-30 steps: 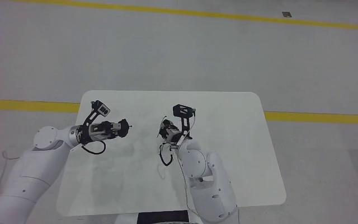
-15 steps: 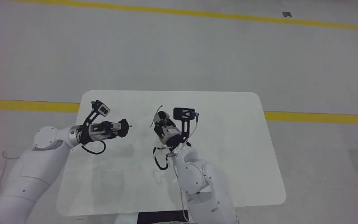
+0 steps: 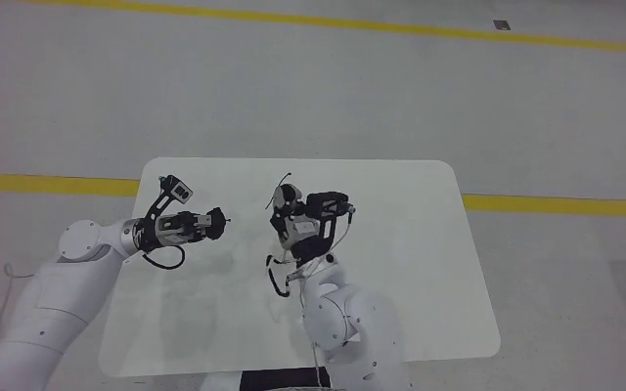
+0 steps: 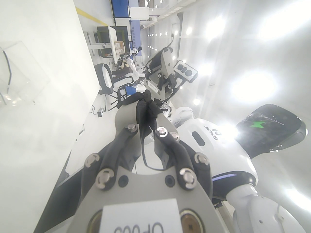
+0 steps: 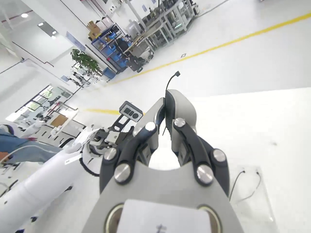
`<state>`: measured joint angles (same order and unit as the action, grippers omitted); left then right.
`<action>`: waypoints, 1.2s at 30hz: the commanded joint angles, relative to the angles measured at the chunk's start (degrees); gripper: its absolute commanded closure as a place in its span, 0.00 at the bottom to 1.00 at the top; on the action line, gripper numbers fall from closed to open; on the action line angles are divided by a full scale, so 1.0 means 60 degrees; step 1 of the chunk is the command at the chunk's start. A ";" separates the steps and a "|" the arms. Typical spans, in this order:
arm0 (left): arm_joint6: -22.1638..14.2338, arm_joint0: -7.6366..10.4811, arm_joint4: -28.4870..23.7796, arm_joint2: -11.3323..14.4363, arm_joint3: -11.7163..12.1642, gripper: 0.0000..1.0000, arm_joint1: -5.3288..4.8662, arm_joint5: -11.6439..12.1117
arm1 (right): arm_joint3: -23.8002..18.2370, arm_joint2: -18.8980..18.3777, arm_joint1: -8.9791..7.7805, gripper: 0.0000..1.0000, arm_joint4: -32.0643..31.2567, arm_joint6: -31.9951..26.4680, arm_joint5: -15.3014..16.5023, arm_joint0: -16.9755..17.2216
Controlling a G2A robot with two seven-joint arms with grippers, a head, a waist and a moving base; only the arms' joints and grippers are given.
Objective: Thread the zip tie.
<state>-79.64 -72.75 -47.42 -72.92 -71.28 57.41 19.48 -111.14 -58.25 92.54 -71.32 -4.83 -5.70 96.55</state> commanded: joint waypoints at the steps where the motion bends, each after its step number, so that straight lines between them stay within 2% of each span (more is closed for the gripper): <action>1: 0.0000 0.0000 0.0000 0.0000 0.0000 1.00 0.0000 0.0000 | 0.0115 0.0147 -0.0077 1.00 -0.0332 0.0570 -0.0174 -0.0006; 5: 0.0000 0.0000 0.0000 0.0000 0.0000 1.00 0.0000 0.0000 | 0.0522 0.0524 -0.0250 1.00 -0.0859 0.1437 -0.0435 -0.0111; 10: 0.0000 0.0000 0.0000 0.0000 0.0000 1.00 0.0000 0.0000 | 0.0980 0.0966 -0.0461 1.00 -0.1238 0.2071 -0.0593 -0.0256; 23: 0.0000 0.0000 0.0000 0.0000 0.0000 1.00 0.0000 0.0000 | 0.1040 0.1105 -0.0545 1.00 -0.1518 0.2135 -0.0605 -0.0361; 26: 0.0000 0.0000 0.0000 0.0000 0.0000 1.00 0.0000 0.0000 | 0.1122 0.1347 -0.0596 1.00 -0.2233 0.2343 -0.0914 -0.0488; 30: 0.0000 0.0000 0.0000 0.0000 0.0000 1.00 0.0000 0.0000 | 0.1316 0.1746 -0.0704 1.00 -0.2372 0.2674 -0.1327 -0.0743; 36: 0.0000 0.0000 0.0000 0.0000 0.0000 1.00 0.0000 0.0000 | 0.1664 0.2403 -0.0888 1.00 -0.2491 0.2571 -0.1703 -0.1176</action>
<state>-79.64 -72.75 -47.42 -72.92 -71.28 57.41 19.48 -101.35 -44.24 87.34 -86.14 10.76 -15.62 89.77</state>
